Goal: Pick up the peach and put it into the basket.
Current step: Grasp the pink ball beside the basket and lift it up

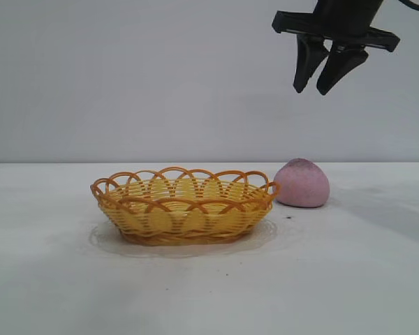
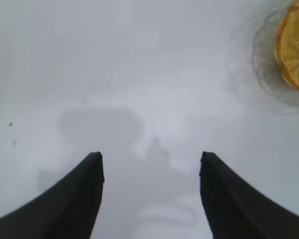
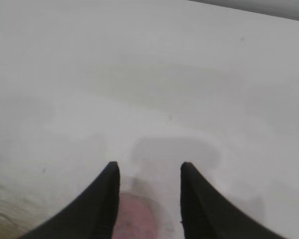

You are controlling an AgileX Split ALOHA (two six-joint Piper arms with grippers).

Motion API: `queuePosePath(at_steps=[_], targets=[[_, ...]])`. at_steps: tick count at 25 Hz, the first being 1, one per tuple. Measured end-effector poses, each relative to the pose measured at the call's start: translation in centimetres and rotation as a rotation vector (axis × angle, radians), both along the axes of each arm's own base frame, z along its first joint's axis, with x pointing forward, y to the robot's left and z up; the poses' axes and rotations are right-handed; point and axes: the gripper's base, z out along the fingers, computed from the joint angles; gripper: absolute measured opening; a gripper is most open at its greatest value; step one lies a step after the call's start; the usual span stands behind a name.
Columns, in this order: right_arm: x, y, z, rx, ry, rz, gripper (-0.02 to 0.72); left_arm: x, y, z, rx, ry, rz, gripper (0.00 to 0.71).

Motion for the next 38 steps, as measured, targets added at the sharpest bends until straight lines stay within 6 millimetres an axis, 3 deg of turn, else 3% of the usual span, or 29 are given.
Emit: queuePosePath(at_steps=[6, 13, 25, 32, 38], targets=[[0.0, 0.0, 0.0, -0.001, 0.003, 0.001, 0.236, -5.3, 1.0, 0.7, 0.001, -0.042, -0.002, 0.377], [0.0, 0.0, 0.0, -0.003, 0.001, 0.015, 0.236, -8.9, 2.0, 0.2, 0.015, -0.133, 0.007, 0.377], [-0.1, 0.1, 0.0, -0.006, 0.001, 0.022, 0.236, -12.8, 2.6, -0.3, -0.045, -0.439, 0.01, 0.377], [-0.4, 0.2, -0.4, -0.019, 0.043, 0.05, 0.236, -13.0, 2.6, -0.3, -0.05, -0.451, 0.01, 0.377], [-0.5, 0.3, -3.3, -0.058, 0.172, 0.089, 0.236, -13.0, 2.6, -0.3, -0.049, -0.451, 0.011, 0.377]])
